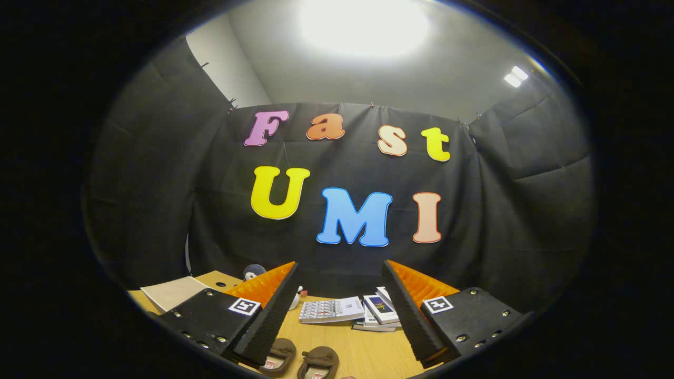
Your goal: Open the storage box then place both shoes into the box .Put the left shoe in first, then the right shoe, with the right side of both shoes facing outward in a uniform manner.
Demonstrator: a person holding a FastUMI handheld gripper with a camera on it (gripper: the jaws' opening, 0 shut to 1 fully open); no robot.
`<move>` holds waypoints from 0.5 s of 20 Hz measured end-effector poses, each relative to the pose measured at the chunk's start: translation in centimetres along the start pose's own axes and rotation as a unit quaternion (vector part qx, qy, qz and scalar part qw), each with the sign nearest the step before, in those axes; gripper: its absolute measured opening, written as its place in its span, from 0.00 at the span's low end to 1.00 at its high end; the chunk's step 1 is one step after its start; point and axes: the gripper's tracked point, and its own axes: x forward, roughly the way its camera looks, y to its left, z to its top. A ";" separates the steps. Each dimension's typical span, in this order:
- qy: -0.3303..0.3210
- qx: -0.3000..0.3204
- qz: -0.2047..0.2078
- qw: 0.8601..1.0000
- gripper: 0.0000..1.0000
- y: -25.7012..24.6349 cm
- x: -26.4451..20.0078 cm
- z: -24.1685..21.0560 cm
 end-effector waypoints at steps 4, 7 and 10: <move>0.001 0.002 0.002 1.000 0.97 0.2 0.2 -0.1; 0.005 0.018 0.010 1.000 0.97 0.6 0.3 -0.5; 0.014 0.038 0.024 0.999 0.97 1.3 0.3 -1.5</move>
